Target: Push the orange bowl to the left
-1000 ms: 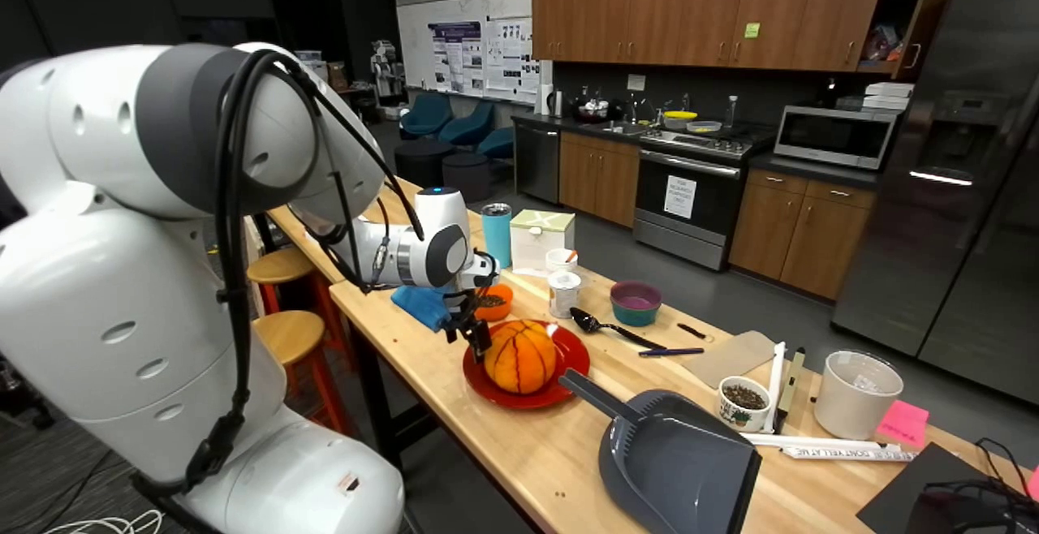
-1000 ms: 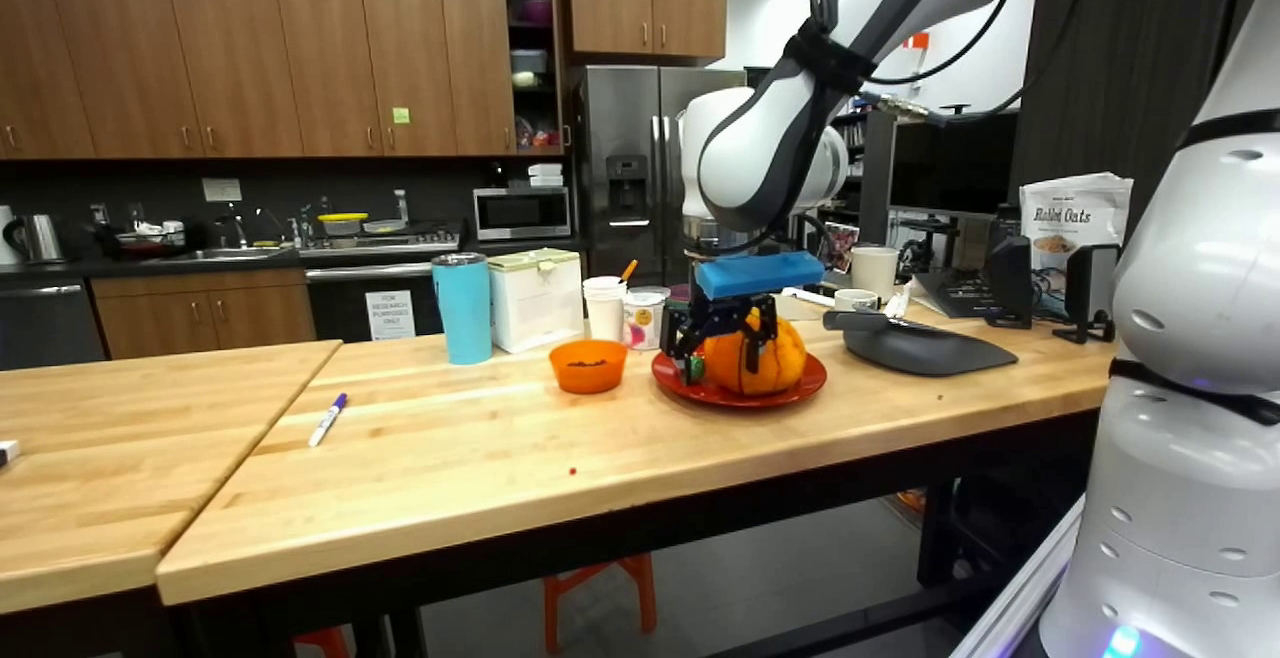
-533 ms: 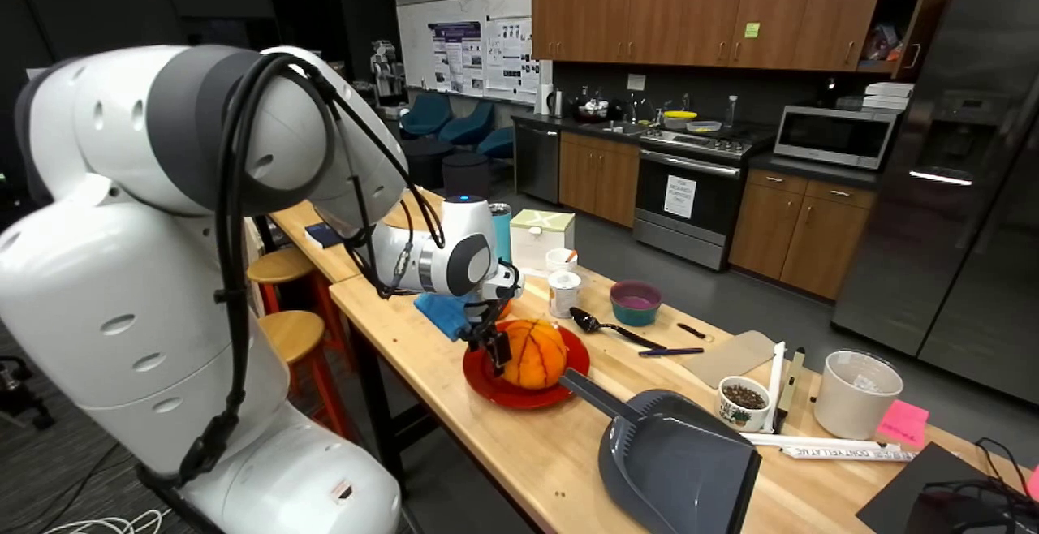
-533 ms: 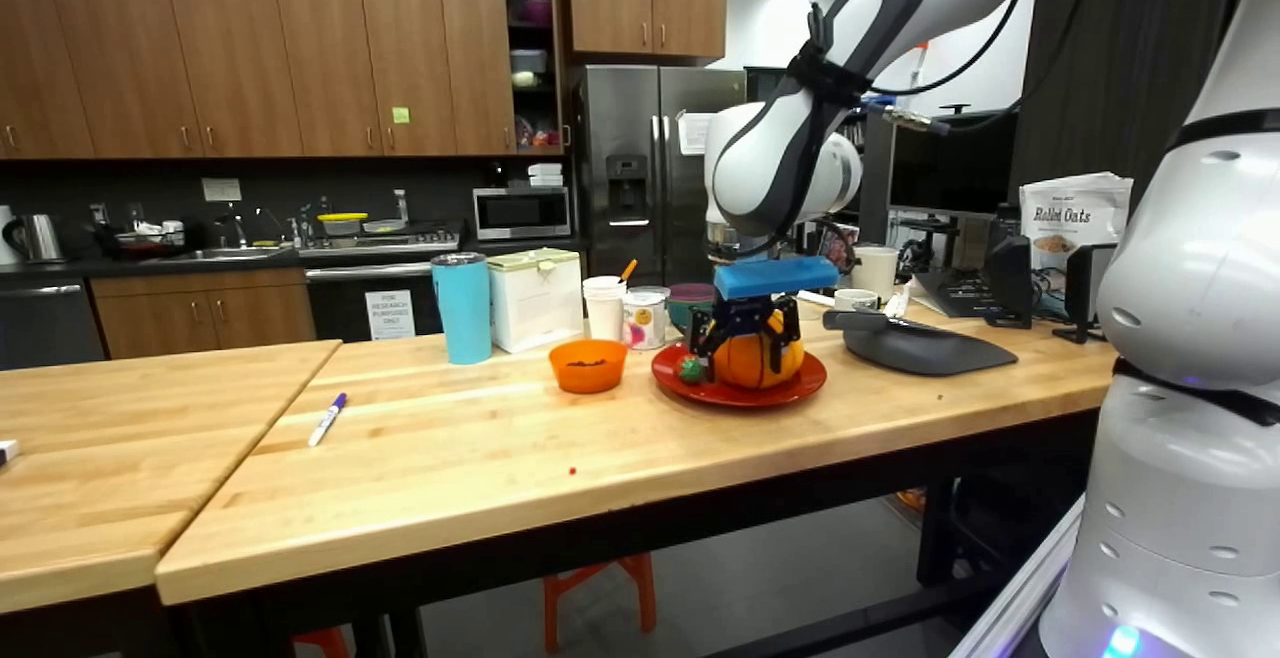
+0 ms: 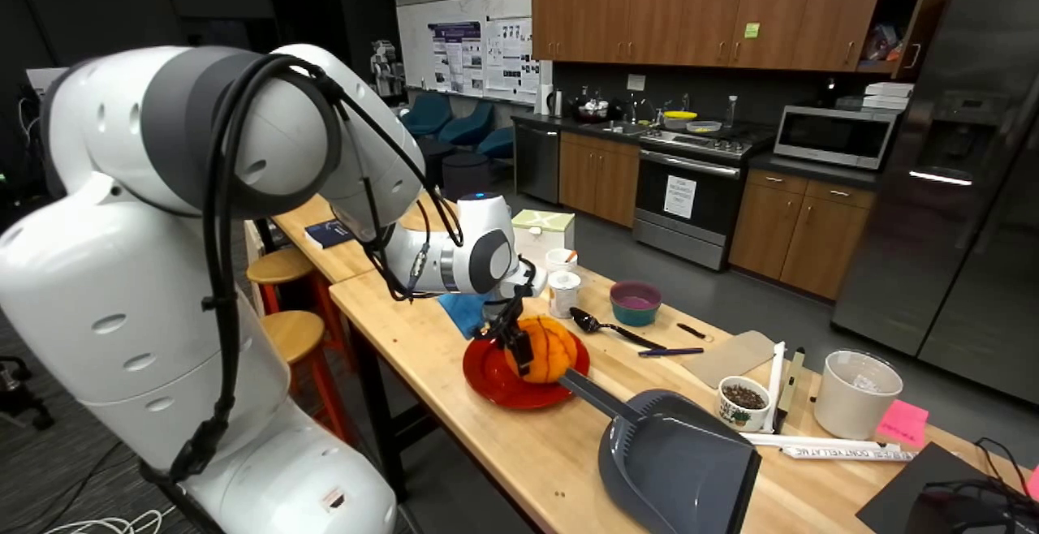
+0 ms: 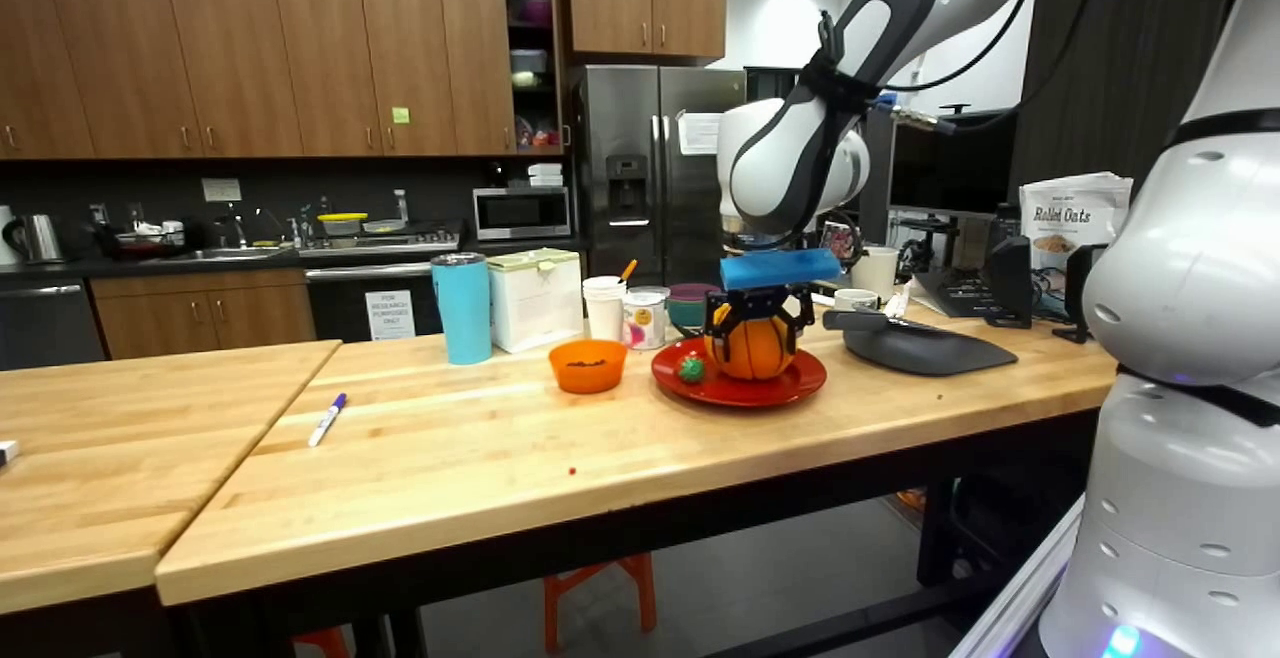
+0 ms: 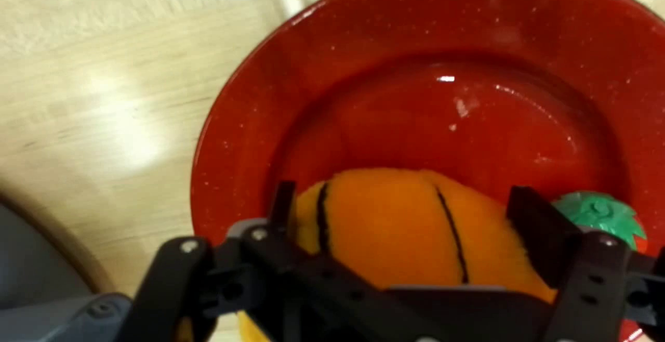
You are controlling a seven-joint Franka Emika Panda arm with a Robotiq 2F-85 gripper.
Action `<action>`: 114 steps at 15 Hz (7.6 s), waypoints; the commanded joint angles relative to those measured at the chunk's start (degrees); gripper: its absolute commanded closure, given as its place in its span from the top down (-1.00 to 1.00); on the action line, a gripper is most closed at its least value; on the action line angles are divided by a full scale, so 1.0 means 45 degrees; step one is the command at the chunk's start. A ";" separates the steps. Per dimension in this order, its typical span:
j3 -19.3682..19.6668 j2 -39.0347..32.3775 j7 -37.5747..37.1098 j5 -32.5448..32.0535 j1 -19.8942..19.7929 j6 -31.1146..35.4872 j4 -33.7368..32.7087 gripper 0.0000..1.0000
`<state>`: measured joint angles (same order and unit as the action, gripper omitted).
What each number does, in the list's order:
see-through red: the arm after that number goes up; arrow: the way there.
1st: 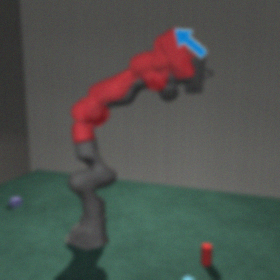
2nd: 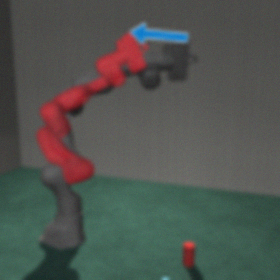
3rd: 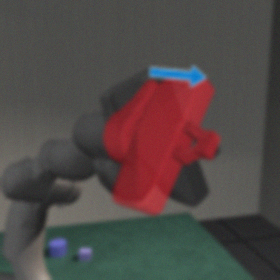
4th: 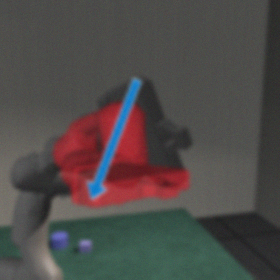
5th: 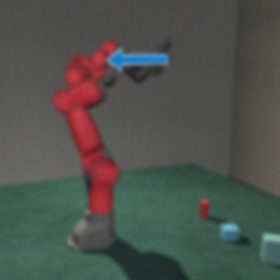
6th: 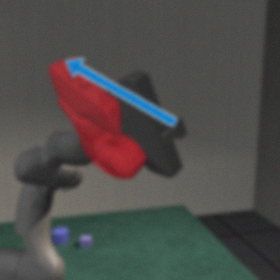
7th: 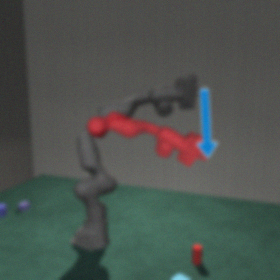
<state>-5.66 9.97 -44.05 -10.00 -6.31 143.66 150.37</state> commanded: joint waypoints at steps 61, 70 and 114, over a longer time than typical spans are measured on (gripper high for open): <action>0.1833 -0.4113 -0.4742 -0.0365 0.2110 0.3132 -0.3065 1.00; 0.3251 -0.4395 -0.7625 -0.2987 0.3039 0.5031 -0.3136 1.00; 0.2654 -0.5750 -0.6600 -0.2182 0.4264 0.5765 -0.5427 1.00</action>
<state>7.27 -14.97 -74.66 -20.87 13.30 169.40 127.24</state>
